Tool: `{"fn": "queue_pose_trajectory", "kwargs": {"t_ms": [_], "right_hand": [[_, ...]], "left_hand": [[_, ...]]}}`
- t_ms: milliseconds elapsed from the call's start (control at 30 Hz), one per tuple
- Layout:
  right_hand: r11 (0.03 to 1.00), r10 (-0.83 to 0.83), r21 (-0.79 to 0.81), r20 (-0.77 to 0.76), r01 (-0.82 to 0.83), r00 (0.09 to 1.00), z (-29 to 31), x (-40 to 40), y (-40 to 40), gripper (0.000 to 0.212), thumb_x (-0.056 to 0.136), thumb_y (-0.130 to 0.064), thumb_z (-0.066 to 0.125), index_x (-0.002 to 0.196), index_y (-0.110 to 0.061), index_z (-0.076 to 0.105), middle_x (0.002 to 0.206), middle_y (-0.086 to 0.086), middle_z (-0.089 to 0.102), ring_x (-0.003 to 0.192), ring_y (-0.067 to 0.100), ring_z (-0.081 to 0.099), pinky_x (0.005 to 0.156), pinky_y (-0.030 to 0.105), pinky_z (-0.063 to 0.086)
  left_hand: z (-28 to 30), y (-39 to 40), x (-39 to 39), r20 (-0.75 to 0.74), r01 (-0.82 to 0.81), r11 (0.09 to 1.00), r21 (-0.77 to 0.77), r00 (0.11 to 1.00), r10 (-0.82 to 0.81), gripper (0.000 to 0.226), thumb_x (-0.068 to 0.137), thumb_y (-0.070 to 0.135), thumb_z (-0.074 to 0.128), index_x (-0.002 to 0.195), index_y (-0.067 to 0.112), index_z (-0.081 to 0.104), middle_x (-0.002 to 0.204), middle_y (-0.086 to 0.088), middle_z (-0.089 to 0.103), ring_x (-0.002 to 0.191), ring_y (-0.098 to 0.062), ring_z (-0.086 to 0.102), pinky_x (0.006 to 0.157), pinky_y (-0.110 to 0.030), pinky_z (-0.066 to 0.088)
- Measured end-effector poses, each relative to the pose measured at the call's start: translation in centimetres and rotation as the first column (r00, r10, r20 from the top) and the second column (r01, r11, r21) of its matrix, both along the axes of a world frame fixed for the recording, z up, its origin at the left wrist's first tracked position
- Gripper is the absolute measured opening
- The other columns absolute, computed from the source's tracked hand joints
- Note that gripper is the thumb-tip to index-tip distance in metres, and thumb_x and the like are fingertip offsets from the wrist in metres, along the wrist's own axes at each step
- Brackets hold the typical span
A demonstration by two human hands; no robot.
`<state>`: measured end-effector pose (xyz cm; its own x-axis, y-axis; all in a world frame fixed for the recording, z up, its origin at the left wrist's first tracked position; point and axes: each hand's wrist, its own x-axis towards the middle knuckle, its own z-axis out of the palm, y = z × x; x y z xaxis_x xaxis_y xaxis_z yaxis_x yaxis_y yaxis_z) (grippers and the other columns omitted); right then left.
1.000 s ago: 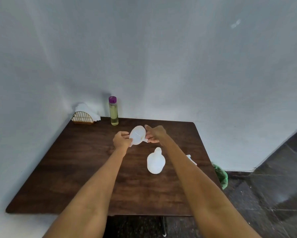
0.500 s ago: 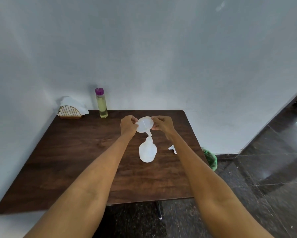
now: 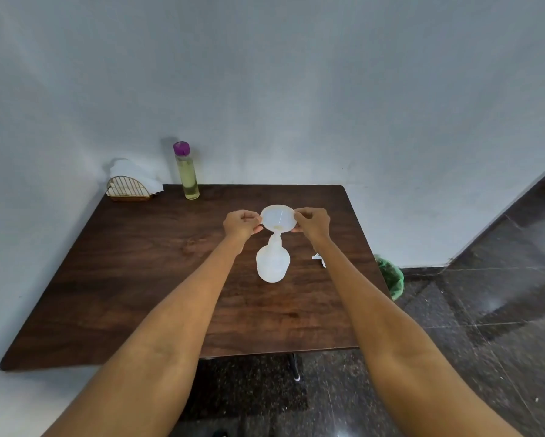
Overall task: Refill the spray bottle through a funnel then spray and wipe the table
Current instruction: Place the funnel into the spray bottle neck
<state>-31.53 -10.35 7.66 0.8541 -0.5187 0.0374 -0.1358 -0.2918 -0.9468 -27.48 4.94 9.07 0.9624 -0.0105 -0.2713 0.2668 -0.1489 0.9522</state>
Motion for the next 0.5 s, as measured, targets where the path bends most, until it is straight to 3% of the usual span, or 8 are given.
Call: {"fn": "queue_pose_trajectory", "kwargs": {"t_ms": [133, 233, 400, 500], "right_hand": [[1.0, 0.013, -0.018, -0.036, -0.014, 0.999, -1.0, -0.1, 0.1, 0.018, 0.086, -0.005, 0.062, 0.102, 0.001, 0.07, 0.104, 0.015, 0.069, 0.082, 0.018, 0.065, 0.064, 0.021, 0.056], [0.999, 0.022, -0.023, -0.092, -0.025, 0.996, -1.8, -0.2, 0.1, 0.018, 0.087, -0.004, 0.061, 0.102, 0.002, 0.07, 0.104, 0.016, 0.069, 0.09, 0.027, 0.067, 0.076, 0.034, 0.059], [0.997, 0.035, -0.065, -0.132, -0.044, 0.991, -2.0, 0.4, -0.3, 0.019, 0.089, -0.008, 0.06, 0.103, 0.001, 0.07, 0.105, 0.015, 0.069, 0.095, 0.028, 0.066, 0.083, 0.037, 0.058], [0.993, 0.041, -0.101, -0.138, -0.055, 0.99, -1.9, 0.6, -0.3, 0.02, 0.09, -0.01, 0.06, 0.103, 0.0, 0.07, 0.103, 0.016, 0.07, 0.088, 0.025, 0.066, 0.078, 0.033, 0.058]], "left_hand": [[-0.8, 0.0, -0.1, -0.052, -0.029, 0.999, 0.024, 0.998, 0.03, 0.015, 0.084, 0.001, 0.066, 0.098, -0.002, 0.067, 0.11, -0.017, 0.065, 0.089, -0.019, 0.064, 0.077, -0.024, 0.056], [-1.7, -0.1, -0.2, -0.081, -0.055, 0.997, 0.05, 0.995, 0.058, 0.014, 0.084, 0.0, 0.065, 0.097, -0.003, 0.067, 0.111, -0.017, 0.065, 0.087, -0.019, 0.062, 0.074, -0.023, 0.054], [-1.8, -0.7, -0.5, -0.114, -0.081, 0.996, 0.049, 0.99, 0.086, 0.013, 0.085, 0.001, 0.064, 0.097, -0.003, 0.068, 0.109, -0.017, 0.066, 0.096, -0.023, 0.066, 0.076, -0.025, 0.055], [-1.7, -0.7, -0.4, -0.131, -0.096, 0.994, 0.045, 0.986, 0.101, 0.014, 0.085, 0.001, 0.064, 0.098, -0.004, 0.067, 0.11, -0.018, 0.066, 0.098, -0.025, 0.066, 0.076, -0.024, 0.055]]}}
